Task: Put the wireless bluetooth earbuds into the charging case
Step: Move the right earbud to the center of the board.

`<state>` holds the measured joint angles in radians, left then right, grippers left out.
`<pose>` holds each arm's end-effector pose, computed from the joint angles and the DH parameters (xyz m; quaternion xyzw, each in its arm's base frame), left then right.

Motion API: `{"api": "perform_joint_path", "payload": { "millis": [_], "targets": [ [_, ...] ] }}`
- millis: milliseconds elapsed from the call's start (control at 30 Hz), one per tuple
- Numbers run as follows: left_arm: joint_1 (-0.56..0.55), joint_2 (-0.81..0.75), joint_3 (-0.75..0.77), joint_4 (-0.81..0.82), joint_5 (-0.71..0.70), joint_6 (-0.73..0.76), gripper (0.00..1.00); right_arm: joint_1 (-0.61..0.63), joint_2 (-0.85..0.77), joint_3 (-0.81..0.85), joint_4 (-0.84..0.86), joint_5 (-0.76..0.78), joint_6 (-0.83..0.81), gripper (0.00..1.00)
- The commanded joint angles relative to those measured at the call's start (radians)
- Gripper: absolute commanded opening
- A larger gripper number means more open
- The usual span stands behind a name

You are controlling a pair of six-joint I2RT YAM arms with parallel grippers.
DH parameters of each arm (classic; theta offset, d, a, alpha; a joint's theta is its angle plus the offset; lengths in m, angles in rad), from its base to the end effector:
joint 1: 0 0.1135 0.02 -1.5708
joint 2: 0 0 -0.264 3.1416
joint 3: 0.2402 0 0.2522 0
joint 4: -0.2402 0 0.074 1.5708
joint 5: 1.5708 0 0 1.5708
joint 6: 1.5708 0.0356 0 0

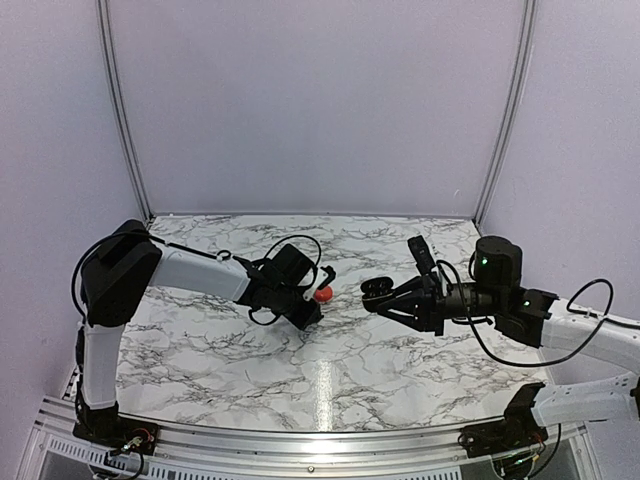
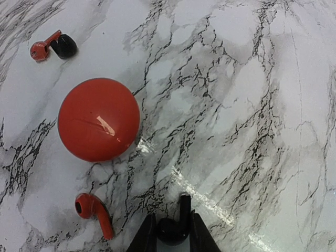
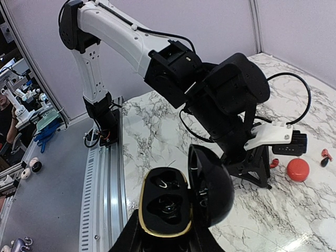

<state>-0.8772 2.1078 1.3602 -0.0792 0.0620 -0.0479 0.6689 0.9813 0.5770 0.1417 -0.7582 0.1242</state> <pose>0.2858 -0.3472 0.1372 0.3855 0.8477 -0.1880 0.3122 0.1562 0.1547 0.2658 -0.4152 0.6495 0.4892 0.4079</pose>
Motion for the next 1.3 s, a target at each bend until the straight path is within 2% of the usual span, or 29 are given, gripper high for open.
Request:
{"api": "perform_joint_path", "payload": {
  "millis": [0,233,400,567,700,867,1100,1200,1267],
  "targets": [
    [-0.004,-0.037,-0.064,-0.027,-0.017,0.012,0.18,-0.009,-0.008,0.002,0.034,-0.01,0.006,0.0],
    [-0.01,-0.211,-0.234,-0.057,-0.028,-0.063,0.13,-0.009,-0.001,0.005,0.039,-0.019,0.008,0.0],
    [-0.045,-0.351,-0.324,-0.184,-0.043,-0.055,0.14,-0.009,0.001,0.005,0.045,-0.029,0.011,0.0],
    [-0.068,-0.385,-0.34,-0.287,0.024,-0.087,0.14,-0.009,0.003,0.008,0.047,-0.035,0.011,0.0],
    [-0.092,-0.386,-0.348,-0.328,0.027,-0.027,0.15,-0.009,-0.002,0.006,0.046,-0.033,0.011,0.0],
    [-0.126,-0.366,-0.342,-0.365,0.045,0.117,0.17,-0.008,-0.004,0.006,0.043,-0.036,0.013,0.0],
    [-0.135,-0.317,-0.287,-0.413,-0.099,0.251,0.26,-0.008,-0.002,0.005,0.047,-0.04,0.015,0.0],
    [-0.135,-0.287,-0.247,-0.436,-0.194,0.287,0.34,-0.008,0.006,0.011,0.046,-0.045,0.015,0.0],
    [-0.135,-0.279,-0.226,-0.441,-0.239,0.29,0.45,-0.009,0.008,0.012,0.045,-0.046,0.015,0.0]
  ]
}}
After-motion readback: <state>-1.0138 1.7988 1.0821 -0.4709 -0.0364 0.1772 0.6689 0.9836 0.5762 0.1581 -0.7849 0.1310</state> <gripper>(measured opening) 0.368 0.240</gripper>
